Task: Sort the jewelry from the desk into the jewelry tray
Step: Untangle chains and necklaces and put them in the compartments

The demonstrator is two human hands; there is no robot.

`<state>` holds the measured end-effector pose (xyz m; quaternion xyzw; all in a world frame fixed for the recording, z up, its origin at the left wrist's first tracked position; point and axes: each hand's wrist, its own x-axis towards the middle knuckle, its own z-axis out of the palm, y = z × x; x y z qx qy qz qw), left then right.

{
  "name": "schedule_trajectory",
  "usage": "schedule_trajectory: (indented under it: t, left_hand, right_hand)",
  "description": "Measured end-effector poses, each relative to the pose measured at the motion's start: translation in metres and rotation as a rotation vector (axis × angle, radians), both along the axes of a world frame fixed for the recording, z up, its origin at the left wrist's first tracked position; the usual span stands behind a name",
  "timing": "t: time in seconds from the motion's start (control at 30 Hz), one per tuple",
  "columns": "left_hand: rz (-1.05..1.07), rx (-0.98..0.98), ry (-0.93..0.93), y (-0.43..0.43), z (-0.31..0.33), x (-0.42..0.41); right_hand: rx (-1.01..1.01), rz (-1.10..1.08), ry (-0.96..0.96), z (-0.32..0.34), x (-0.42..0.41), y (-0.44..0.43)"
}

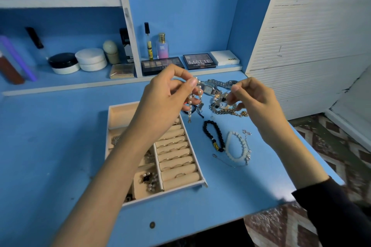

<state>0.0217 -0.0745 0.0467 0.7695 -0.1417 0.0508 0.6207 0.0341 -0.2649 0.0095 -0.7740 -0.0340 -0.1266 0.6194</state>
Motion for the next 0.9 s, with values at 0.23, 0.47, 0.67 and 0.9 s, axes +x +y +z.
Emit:
schedule_trajectory:
  t: [0.23, 0.47, 0.67, 0.9]
  left_hand:
    - [0.013, 0.023, -0.006, 0.003, 0.001, -0.003]
    - [0.017, 0.012, -0.001, 0.008, 0.000, -0.005]
    - [0.057, -0.013, -0.004, 0.025, 0.000, -0.011]
    - [0.145, -0.041, 0.006, 0.059, -0.002, -0.021]
  right_hand:
    - [0.009, -0.009, 0.004, -0.002, 0.000, 0.004]
    - [0.058, 0.017, 0.000, 0.001, -0.005, 0.010]
    - [0.137, 0.135, 0.001, 0.010, -0.013, 0.028]
    - [0.212, 0.322, 0.009, 0.016, -0.027, 0.060]
